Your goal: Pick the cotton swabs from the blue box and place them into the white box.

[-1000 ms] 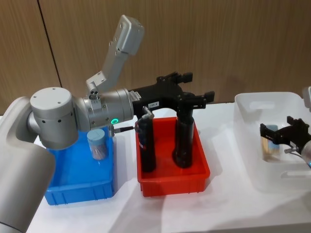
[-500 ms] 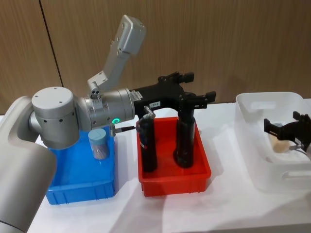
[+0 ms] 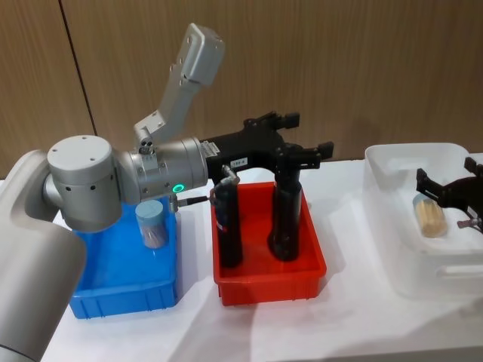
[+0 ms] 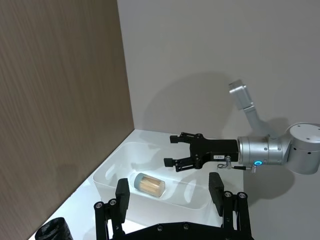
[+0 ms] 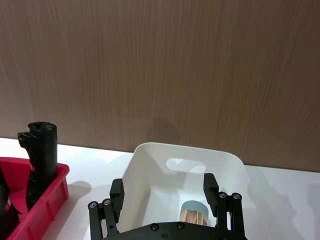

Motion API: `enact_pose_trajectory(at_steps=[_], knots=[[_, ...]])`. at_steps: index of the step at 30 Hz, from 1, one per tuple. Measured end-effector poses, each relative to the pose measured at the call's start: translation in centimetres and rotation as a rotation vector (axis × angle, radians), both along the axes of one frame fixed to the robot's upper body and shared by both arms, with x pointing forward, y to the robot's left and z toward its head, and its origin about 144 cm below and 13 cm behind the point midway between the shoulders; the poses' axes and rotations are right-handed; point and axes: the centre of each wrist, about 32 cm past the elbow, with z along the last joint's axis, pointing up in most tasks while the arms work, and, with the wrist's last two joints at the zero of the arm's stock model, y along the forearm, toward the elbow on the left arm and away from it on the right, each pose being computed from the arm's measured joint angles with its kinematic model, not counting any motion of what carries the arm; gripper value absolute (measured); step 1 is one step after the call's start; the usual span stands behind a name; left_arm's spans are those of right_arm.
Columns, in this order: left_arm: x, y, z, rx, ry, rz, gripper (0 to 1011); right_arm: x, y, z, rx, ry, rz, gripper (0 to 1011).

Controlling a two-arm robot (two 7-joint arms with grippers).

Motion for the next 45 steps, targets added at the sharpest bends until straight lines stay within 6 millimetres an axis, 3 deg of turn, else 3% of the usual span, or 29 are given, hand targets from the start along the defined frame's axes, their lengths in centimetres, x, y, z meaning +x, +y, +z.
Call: enact_pose_trajectory(at_steps=[13,20,45], knots=[[-0.1,0.0,-0.2,0.001,0.001,0.007,1000,-0.9,0.3,0.2,0.004,-0.032,0.002,1002],[-1.0,0.3,-1.5,0.013,-0.016,0.077,1000,-2.0,1.4,-0.1,0.006,-0.038,0.027,1002],[-5.5,0.9,-6.6,0.056,-0.096,0.357,1000,-9.3,8.1,-1.4,0.065,-0.071,0.181,1002]])
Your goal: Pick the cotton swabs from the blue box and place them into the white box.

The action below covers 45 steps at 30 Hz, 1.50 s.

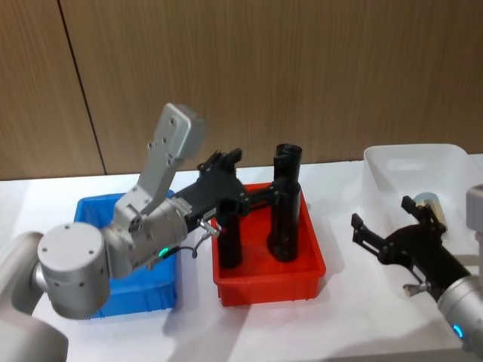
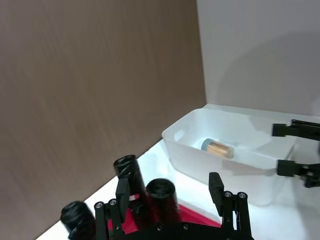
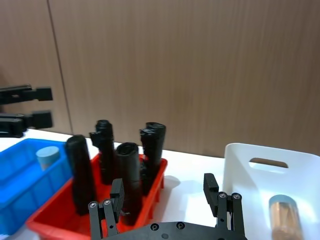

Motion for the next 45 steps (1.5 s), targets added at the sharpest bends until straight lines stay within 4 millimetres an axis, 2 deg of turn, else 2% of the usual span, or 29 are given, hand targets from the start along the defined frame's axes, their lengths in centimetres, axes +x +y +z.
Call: enact_pose_trajectory(at_steps=[8,33,45], knots=[[-1.6,0.1,-1.5,0.008,-0.029,0.082,1000,-1.0,0.7,0.0,0.012,-0.002,0.017,1002],[-7.3,0.2,-5.5,0.009,-0.123,0.325,1000,-1.0,0.8,0.0,0.013,-0.002,0.019,1002],[-8.1,0.2,-5.9,0.006,-0.135,0.354,1000,-1.0,0.8,0.0,0.012,-0.002,0.019,1002]])
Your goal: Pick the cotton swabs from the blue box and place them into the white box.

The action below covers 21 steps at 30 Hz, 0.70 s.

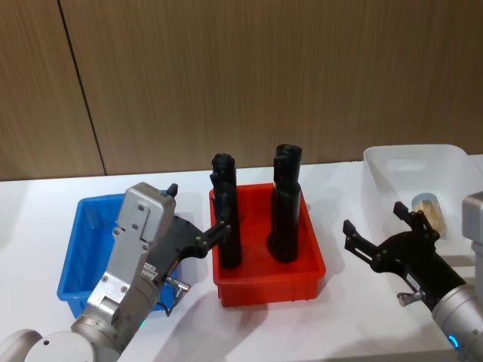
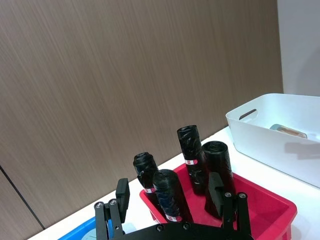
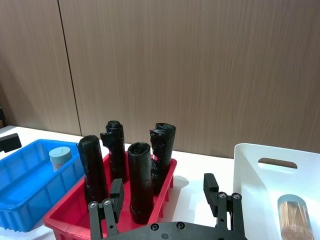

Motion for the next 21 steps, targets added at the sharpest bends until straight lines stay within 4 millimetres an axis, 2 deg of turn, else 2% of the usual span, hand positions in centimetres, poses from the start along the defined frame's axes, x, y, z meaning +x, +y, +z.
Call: enact_pose_trajectory(at_steps=[13,21], knots=[[0.0,0.0,0.0,-0.001,0.000,0.001,1000,0.3,0.0,0.0,-0.001,0.001,0.004,1002],[0.0,0.0,0.0,-0.001,0.001,0.002,1000,1.9,-0.1,-0.4,-0.017,0.002,0.029,1002]])
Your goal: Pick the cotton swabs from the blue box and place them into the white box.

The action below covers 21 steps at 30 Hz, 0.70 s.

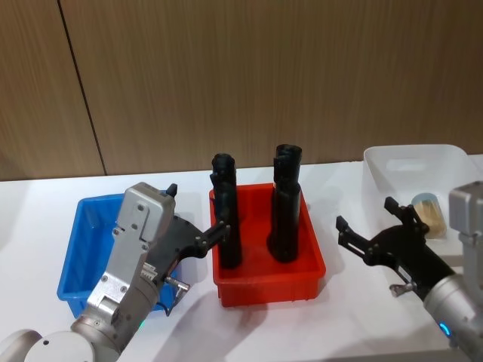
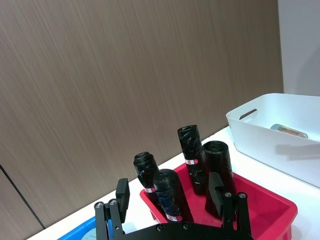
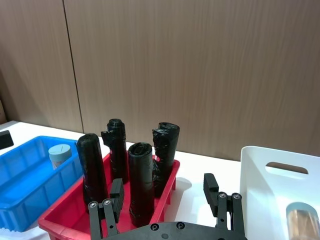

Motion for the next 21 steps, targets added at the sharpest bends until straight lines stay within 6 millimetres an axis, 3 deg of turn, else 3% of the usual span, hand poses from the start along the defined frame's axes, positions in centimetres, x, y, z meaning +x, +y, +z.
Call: enact_pose_trajectory(at_steps=[21], knots=[[0.0,0.0,0.0,0.000,0.001,0.000,1000,7.2,-0.5,-0.7,-0.049,0.035,0.121,1002]])
